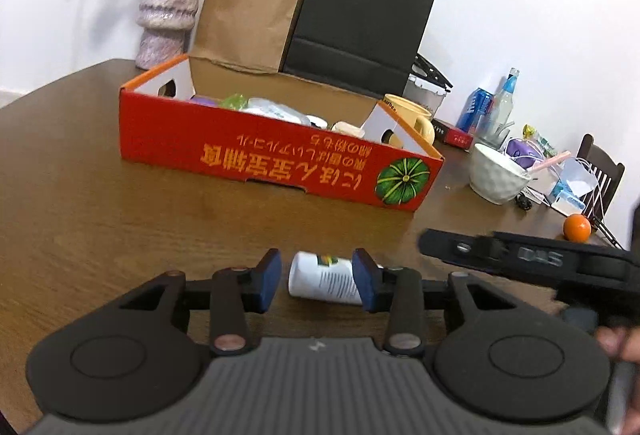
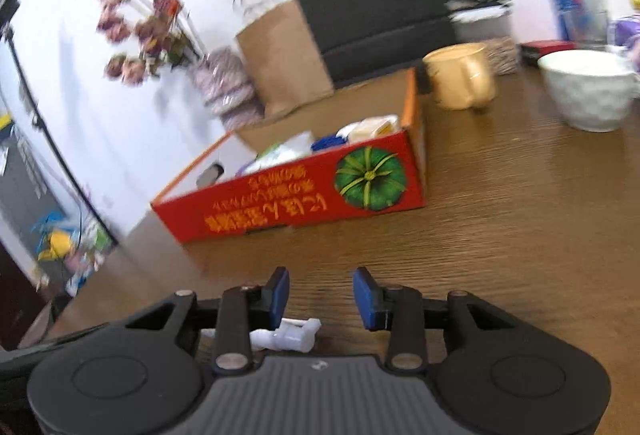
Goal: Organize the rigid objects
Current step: 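Grasp the white roll-on bottle lying on the table with the right tool, then carry the white bottle into the box and open the right tool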
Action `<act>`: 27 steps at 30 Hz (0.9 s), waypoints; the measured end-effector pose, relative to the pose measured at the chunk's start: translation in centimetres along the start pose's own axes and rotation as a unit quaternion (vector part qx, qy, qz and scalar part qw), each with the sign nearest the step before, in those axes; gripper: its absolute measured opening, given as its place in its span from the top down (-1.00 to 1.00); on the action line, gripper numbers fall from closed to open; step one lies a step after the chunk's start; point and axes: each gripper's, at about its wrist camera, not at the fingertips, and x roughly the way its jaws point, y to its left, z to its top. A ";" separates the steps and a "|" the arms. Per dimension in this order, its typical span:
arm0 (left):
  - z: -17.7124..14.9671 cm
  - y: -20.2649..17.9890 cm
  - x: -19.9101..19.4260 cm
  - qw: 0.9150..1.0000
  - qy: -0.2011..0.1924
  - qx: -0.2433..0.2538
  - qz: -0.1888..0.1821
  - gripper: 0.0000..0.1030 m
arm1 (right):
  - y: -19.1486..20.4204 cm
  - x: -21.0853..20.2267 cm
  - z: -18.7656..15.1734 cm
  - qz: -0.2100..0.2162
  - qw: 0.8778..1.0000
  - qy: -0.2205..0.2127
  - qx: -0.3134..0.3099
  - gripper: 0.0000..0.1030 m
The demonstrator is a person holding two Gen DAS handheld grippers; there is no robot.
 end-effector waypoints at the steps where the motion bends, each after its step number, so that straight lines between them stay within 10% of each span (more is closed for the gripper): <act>1: 0.1 0.0 0.3 1.000 0.002 -0.002 0.002 0.23 | 0.3 -0.3 -0.3 0.003 1.000 -0.002 0.001 0.30; 19: -0.1 0.2 1.4 1.000 0.009 -0.015 -0.025 0.39 | 0.4 1.2 -2.1 0.013 0.998 0.010 0.060 0.43; 27: 4.1 -1.9 -0.9 0.999 -0.038 0.019 -0.031 0.40 | 2.3 -1.4 2.7 0.020 0.999 -0.034 0.033 0.43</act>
